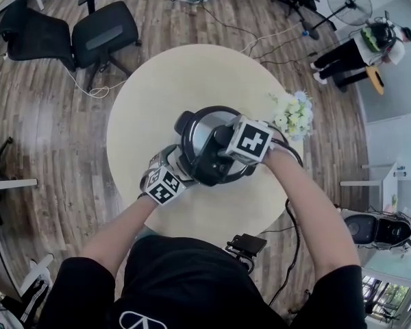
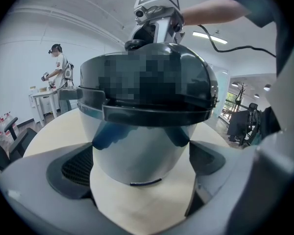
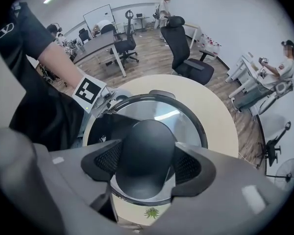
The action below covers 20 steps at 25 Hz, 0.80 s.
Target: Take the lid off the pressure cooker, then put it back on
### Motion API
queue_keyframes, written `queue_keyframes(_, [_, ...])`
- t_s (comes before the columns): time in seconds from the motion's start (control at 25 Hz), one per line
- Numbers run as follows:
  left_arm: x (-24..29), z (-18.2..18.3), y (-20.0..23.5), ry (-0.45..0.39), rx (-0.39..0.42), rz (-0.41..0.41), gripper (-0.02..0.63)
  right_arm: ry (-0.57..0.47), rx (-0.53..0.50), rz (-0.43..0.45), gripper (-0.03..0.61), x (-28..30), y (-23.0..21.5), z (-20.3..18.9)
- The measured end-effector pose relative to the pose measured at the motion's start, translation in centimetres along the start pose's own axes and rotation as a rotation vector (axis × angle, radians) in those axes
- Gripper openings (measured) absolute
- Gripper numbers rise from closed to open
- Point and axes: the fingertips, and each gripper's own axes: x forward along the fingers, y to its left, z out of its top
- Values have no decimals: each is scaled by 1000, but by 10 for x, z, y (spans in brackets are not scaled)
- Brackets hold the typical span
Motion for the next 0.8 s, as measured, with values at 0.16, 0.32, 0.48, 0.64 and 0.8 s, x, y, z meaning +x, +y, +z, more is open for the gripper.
queue_keyframes(0.16, [-6,-4,1,9,-24,-28,575,-26,82,5,314,3,4,0])
queue_keyframes(0.32, [-37,8,3,-6,-52,-54,479,-206,292,-38,316,-11,2,-14])
queue_keyframes(0.48, [-95,37,13,-120,-81,26,362,-452,478,-78,313,-45,18,-40])
queue_keyframes(0.64, [-147,114,18,-333,-90,85,201,-772,627,-101,233,-94,40,-42])
queue_keyframes(0.8, [-179,191,21,-498,-26,128,100,-1026,758,-298,124,-136,42,-54])
